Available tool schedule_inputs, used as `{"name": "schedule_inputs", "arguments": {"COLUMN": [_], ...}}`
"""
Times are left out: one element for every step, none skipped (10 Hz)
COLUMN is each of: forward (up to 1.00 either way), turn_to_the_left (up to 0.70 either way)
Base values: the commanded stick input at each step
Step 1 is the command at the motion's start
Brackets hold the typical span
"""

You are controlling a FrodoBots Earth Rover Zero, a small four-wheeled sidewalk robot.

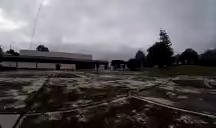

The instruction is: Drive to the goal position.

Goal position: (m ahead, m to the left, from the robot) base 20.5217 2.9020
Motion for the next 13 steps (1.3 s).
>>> {"name": "schedule_inputs", "arguments": {"forward": [0.70, 0.70, 0.70, 0.70, 0.70, 0.70, 0.70, 0.70, 0.70, 0.70, 0.70, 0.70, 0.70], "turn_to_the_left": [0.00, 0.00, 0.00, 0.00, 0.00, 0.00, 0.00, 0.00, -0.06, -0.24, -0.33, -0.16, 0.00]}}
